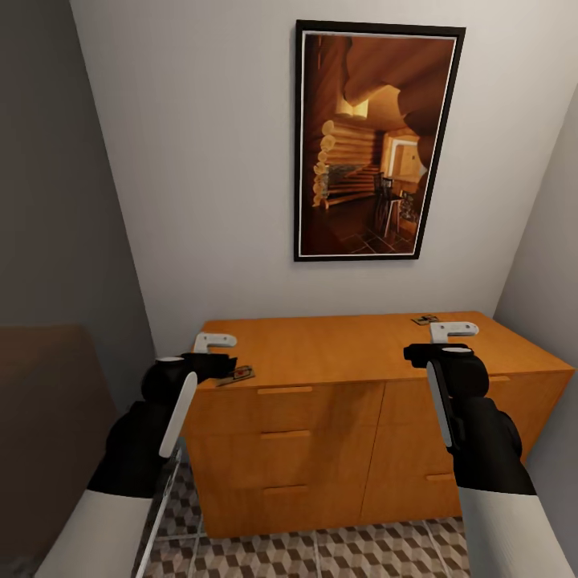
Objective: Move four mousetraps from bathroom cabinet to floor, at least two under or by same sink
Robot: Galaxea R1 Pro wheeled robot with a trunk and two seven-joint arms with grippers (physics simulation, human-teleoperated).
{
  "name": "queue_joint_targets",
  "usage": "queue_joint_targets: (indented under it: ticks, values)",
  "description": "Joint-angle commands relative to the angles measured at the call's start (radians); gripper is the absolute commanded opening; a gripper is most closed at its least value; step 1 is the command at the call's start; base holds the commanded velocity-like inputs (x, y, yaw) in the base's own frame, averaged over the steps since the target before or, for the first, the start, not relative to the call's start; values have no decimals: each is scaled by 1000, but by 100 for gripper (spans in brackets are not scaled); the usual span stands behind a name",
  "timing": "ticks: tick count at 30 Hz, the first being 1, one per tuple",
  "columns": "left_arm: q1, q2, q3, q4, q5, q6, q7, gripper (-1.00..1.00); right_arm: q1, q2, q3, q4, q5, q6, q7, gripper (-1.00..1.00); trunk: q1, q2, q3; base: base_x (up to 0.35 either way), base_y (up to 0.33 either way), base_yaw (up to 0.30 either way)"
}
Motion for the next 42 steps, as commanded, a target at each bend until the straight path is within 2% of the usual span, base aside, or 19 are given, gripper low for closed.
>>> queue_joint_targets:
  ticks: [1, 5, 11, 18, 25, 36, 42]
  values:
    - [-1, 8, -1, 0, 11, 8, 1, 100, -1, 0, 1, -1, -1, 5, -2, 100, 0, -1, -1, 0, 0, 0]
    - [-4, 27, 0, 2, 15, 18, -41, 100, -1, 0, 1, -1, -3, 5, -2, 100, 0, -1, -1, 0, 0, 0]
    - [-12, 62, 0, 20, 13, 28, -174, 100, -1, 0, 2, -1, -4, 5, -2, 100, 0, -1, -1, 0, 0, 0]
    - [-37, 89, 3, 40, 9, 29, -250, 100, -1, 0, 2, -1, -5, 5, -2, 100, 0, -1, -1, 0, 0, 0]
    - [-51, 99, 5, 56, 7, 29, -270, 100, -1, 0, 1, -1, -6, 5, -2, 100, 0, -1, -1, 0, 0, 0]
    - [-70, 101, 6, 60, 2, 30, -281, 100, -1, 0, 1, 0, -6, 5, -2, 100, 0, -1, -1, 0, 0, 0]
    - [-117, 102, 5, 68, 4, 36, -284, 100, -1, 0, 2, 1, -2, 5, -2, 100, 0, -1, -1, 0, 0, 0]
